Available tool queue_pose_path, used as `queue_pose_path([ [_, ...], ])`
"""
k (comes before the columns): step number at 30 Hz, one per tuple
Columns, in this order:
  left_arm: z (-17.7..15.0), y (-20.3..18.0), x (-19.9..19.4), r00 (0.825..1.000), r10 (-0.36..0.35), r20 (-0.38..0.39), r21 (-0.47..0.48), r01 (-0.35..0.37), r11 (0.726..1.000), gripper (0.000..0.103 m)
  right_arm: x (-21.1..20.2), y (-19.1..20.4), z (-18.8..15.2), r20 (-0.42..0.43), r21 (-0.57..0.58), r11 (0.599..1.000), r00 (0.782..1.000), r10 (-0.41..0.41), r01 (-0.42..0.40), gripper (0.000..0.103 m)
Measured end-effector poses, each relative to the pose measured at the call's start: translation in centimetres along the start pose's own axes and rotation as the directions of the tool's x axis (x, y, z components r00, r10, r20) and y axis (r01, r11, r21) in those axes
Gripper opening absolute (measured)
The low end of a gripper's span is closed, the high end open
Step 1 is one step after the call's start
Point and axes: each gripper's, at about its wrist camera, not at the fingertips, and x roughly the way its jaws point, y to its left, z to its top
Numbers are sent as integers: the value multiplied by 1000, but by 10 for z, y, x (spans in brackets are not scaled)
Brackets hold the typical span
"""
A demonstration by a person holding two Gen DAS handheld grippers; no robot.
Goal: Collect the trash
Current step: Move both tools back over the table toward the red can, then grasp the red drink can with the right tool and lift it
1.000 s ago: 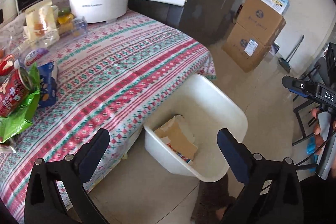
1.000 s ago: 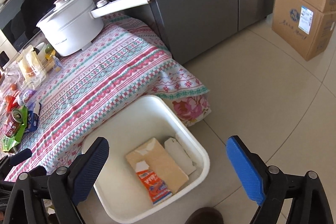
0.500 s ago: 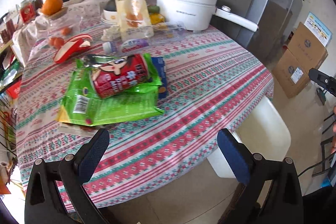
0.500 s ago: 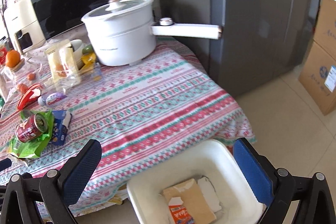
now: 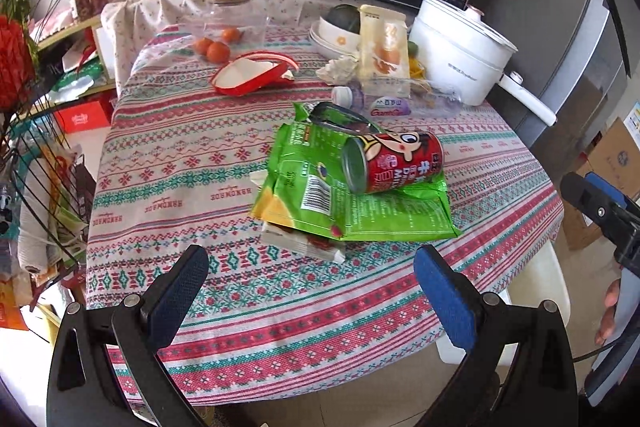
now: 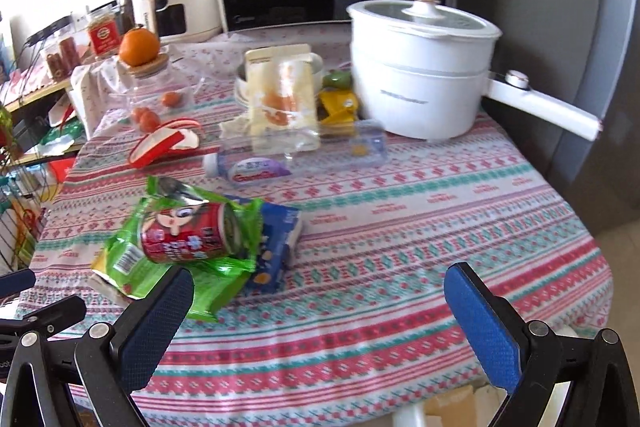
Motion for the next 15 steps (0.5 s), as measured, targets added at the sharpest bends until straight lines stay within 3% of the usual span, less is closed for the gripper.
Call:
queue_pose_path([
  [7,1,33,6,999,45,-24,-61,-47,997,103,42,65,0,-50,-103,991,996,78,-83,103],
  [15,0,62,16,996,67,-51,-108,-72,991,103,94,95,1,-93,-130,987,992,83,-94,103],
])
